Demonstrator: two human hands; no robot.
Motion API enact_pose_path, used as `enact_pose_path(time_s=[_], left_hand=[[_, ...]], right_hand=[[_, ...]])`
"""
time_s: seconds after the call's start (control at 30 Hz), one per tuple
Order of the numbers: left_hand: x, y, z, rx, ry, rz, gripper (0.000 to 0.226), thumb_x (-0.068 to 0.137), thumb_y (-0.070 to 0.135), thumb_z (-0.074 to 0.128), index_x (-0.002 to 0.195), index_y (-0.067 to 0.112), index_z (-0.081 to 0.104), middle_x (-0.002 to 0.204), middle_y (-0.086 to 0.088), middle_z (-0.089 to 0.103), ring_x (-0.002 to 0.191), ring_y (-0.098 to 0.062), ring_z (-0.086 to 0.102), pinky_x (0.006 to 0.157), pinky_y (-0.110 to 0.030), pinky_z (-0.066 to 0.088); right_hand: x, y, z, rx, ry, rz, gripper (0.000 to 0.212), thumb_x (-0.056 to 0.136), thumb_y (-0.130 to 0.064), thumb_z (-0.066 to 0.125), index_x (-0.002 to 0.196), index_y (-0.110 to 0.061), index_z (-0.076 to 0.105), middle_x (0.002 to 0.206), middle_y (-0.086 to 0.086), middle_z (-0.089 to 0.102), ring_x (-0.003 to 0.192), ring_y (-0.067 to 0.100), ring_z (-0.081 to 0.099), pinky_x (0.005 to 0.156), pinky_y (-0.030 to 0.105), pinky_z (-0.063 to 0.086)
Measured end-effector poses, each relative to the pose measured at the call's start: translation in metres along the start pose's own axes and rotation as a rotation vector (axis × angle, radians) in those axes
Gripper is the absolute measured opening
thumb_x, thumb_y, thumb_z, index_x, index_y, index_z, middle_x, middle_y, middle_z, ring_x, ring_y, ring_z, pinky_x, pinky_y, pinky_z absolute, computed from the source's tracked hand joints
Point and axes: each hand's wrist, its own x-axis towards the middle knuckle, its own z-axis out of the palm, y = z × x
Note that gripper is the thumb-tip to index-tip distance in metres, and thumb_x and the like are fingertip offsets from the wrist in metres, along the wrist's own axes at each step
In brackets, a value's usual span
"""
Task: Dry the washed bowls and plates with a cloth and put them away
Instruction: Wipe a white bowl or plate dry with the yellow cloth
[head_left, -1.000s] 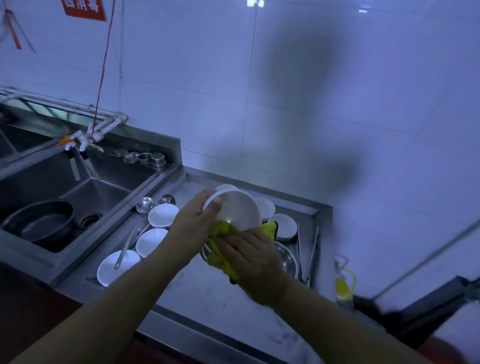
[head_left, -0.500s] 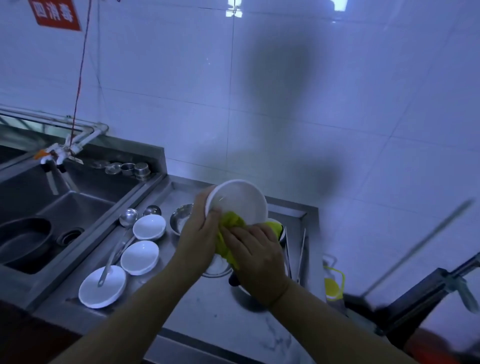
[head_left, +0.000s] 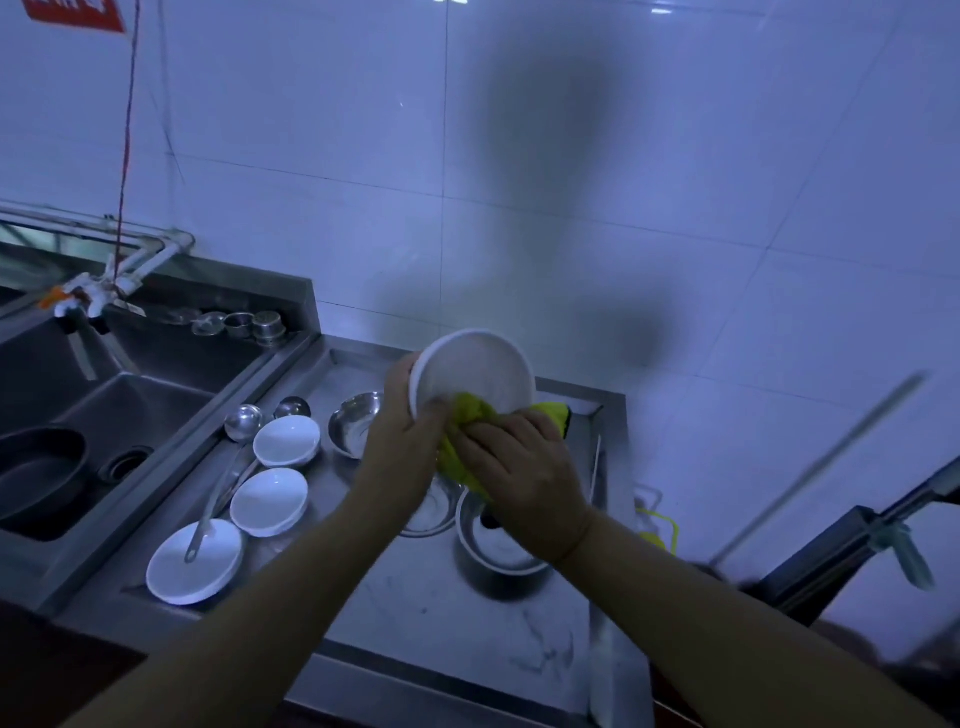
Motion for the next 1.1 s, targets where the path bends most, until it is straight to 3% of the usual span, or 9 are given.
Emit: enact_pose_path(time_s=[0.07, 0.17, 0.3, 0.37, 0.47, 0.6, 0.77, 0.93, 1.1], left_hand=[[0.001, 0.002, 0.001, -0.002, -0.008, 0.01, 0.031, 0.097, 0.009, 0.042, 0.109, 0.037, 0.047, 0.102, 0.012, 0.055, 0.092, -0.002, 0.054, 0.068, -0.007, 0.045], [0.01, 0.009, -0.01, 0.151, -0.154, 0.005, 0.03, 0.09, 0.024, 0.041, 0.118, 0.025, 0.053, 0.108, 0.001, 0.057, 0.097, -0.013, 0.053, 0.075, -0.02, 0.044], [0.025, 0.021, -0.028, 0.292, -0.507, -0.041, 0.03, 0.09, 0.019, 0.046, 0.102, 0.045, 0.055, 0.101, 0.014, 0.059, 0.088, 0.0, 0.053, 0.066, -0.019, 0.039], [0.026, 0.019, -0.03, 0.245, -0.439, -0.068, 0.029, 0.09, 0.014, 0.051, 0.104, 0.039, 0.058, 0.102, 0.008, 0.06, 0.089, -0.008, 0.055, 0.065, -0.021, 0.041], [0.01, 0.009, -0.016, -0.033, -0.141, -0.122, 0.033, 0.088, 0.006, 0.055, 0.114, 0.026, 0.055, 0.106, -0.003, 0.061, 0.095, -0.021, 0.059, 0.071, -0.026, 0.049], [-0.007, 0.001, -0.003, -0.209, 0.041, -0.041, 0.035, 0.095, 0.006, 0.044, 0.112, 0.036, 0.05, 0.105, 0.008, 0.059, 0.088, 0.004, 0.06, 0.071, -0.015, 0.051], [0.0, 0.004, -0.027, 0.028, -0.143, 0.085, 0.041, 0.084, 0.022, 0.04, 0.123, 0.018, 0.05, 0.113, -0.002, 0.058, 0.1, -0.006, 0.055, 0.079, -0.014, 0.045], [0.02, 0.014, -0.045, 0.331, -0.488, -0.099, 0.038, 0.079, 0.032, 0.045, 0.115, 0.04, 0.052, 0.112, -0.001, 0.057, 0.097, -0.019, 0.054, 0.073, -0.032, 0.048], [-0.006, -0.001, -0.02, -0.002, -0.105, -0.145, 0.039, 0.089, 0.007, 0.054, 0.121, 0.03, 0.046, 0.106, 0.004, 0.056, 0.095, -0.014, 0.058, 0.068, -0.025, 0.053]], right_hand=[[-0.007, -0.008, 0.003, 0.017, -0.005, 0.013, 0.018, 0.087, -0.015, 0.07, 0.102, -0.005, 0.073, 0.095, 0.01, 0.072, 0.081, 0.025, 0.066, 0.075, 0.036, 0.048], [-0.013, 0.005, -0.001, 0.057, -0.03, -0.135, 0.022, 0.083, -0.014, 0.075, 0.103, -0.007, 0.071, 0.094, 0.009, 0.073, 0.079, 0.023, 0.066, 0.075, 0.035, 0.05], [-0.012, 0.033, -0.008, 0.056, -0.103, -0.442, 0.016, 0.09, -0.014, 0.068, 0.104, -0.011, 0.063, 0.094, 0.005, 0.073, 0.084, 0.02, 0.068, 0.084, 0.033, 0.052], [-0.008, 0.036, -0.008, 0.043, -0.116, -0.43, 0.01, 0.091, -0.014, 0.066, 0.1, -0.011, 0.066, 0.093, 0.005, 0.073, 0.085, 0.021, 0.068, 0.085, 0.034, 0.053], [0.001, 0.023, -0.005, 0.007, -0.068, -0.183, 0.016, 0.094, -0.014, 0.06, 0.096, -0.009, 0.074, 0.094, 0.007, 0.073, 0.082, 0.023, 0.066, 0.077, 0.035, 0.051], [0.006, -0.013, 0.007, 0.042, 0.006, 0.062, 0.017, 0.094, -0.017, 0.061, 0.101, -0.008, 0.074, 0.098, 0.008, 0.073, 0.086, 0.023, 0.064, 0.078, 0.036, 0.048], [-0.002, -0.002, 0.002, 0.112, -0.02, -0.152, 0.018, 0.086, -0.015, 0.073, 0.102, -0.008, 0.072, 0.097, 0.008, 0.073, 0.086, 0.022, 0.067, 0.081, 0.036, 0.053], [0.0, 0.032, -0.012, 0.046, -0.16, -0.494, 0.012, 0.09, -0.013, 0.068, 0.101, -0.011, 0.069, 0.098, 0.005, 0.073, 0.093, 0.022, 0.068, 0.093, 0.035, 0.05], [0.002, 0.016, -0.011, 0.041, -0.169, -0.203, 0.017, 0.094, -0.012, 0.058, 0.098, -0.01, 0.074, 0.096, 0.007, 0.072, 0.085, 0.024, 0.067, 0.081, 0.036, 0.052]])
